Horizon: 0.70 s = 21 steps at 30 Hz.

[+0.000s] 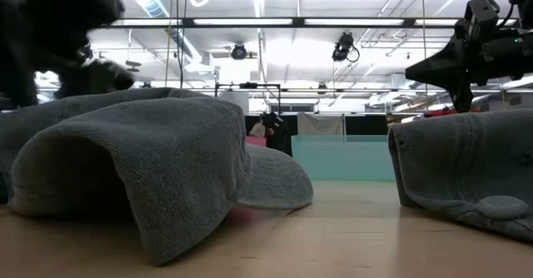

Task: Pick & Place hat
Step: Put the left blue cap into the red bin

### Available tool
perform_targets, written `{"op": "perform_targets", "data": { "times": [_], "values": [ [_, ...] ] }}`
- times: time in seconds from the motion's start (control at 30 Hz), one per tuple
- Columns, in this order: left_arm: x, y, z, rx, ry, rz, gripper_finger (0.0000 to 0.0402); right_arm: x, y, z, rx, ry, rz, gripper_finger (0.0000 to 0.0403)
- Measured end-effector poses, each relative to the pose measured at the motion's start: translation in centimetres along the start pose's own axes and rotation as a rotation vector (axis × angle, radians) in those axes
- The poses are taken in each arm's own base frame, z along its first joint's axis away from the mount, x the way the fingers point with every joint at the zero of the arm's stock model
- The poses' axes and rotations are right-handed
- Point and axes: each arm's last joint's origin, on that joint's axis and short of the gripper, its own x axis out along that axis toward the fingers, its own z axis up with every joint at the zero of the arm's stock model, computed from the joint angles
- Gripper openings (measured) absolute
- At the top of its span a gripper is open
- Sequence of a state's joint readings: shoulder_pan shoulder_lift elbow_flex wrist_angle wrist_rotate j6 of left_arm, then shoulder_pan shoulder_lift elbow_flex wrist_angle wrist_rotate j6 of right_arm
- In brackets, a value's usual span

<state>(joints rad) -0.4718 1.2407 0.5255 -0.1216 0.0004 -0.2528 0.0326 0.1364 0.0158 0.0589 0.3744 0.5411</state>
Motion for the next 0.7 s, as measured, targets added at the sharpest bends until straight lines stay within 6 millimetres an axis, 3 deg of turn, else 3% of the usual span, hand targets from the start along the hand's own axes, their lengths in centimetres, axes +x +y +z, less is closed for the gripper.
{"op": "perform_targets", "data": {
  "times": [0.27,0.57,0.7],
  "values": [
    [-0.5,-0.1,-1.8,-0.003,0.186,0.034,0.0215,0.0,0.0,0.0,-0.004,-0.001,-0.001,0.0041],
    [-4.0,-1.8,1.0,0.012,0.324,0.052,0.0215,0.0,0.0,0.0,-0.004,-0.002,-0.003,0.0041],
    [-4.5,-2.2,0.0,0.039,0.425,0.067,0.0215,0.0,0.0,0.0,-0.005,0.0,-0.003,0.0041]
  ]
}}
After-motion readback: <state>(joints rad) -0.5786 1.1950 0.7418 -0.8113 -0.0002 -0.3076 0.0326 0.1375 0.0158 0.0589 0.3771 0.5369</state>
